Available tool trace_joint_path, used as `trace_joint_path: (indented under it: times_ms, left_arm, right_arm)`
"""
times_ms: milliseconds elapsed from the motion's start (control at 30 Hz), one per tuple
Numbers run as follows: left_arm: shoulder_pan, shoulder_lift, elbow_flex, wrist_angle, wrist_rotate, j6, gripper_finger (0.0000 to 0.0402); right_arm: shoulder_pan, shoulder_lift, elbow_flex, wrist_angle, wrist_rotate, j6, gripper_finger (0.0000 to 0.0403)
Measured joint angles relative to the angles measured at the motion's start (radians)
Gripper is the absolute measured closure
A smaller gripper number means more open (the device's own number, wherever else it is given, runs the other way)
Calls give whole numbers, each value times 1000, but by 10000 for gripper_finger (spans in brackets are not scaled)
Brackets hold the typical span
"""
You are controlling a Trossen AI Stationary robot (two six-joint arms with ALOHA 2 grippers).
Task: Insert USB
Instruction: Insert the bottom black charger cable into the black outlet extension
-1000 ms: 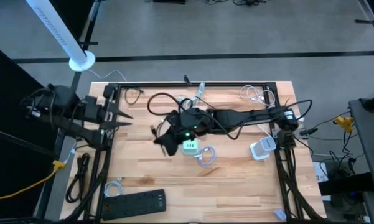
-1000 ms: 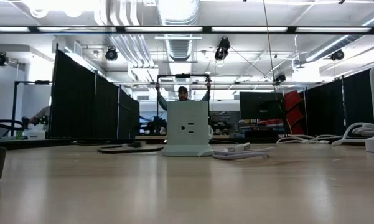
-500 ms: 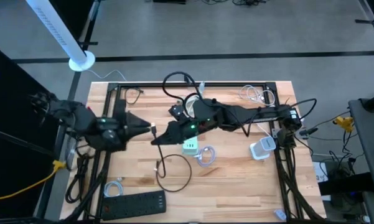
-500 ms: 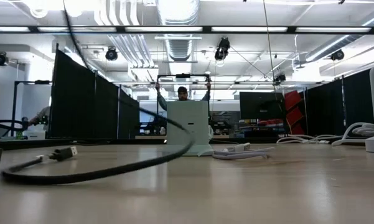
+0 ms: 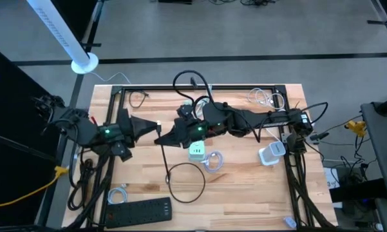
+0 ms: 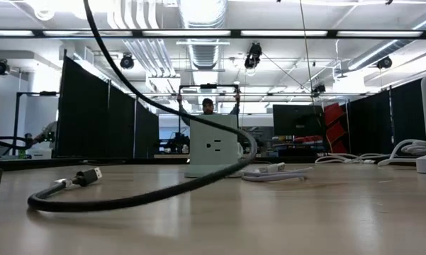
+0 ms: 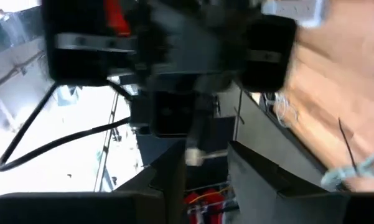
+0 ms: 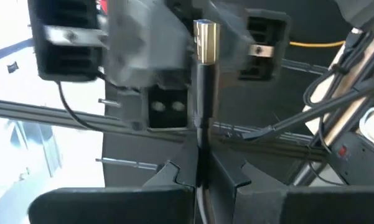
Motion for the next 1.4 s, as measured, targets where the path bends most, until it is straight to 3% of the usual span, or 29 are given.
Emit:
trace_joint_path:
  times_ms: [1400]
  left_arm:
    - [12,57,-2,6,6,-15,299]
  right_arm:
    - [2,0,-2,-60,-25,-63,397]
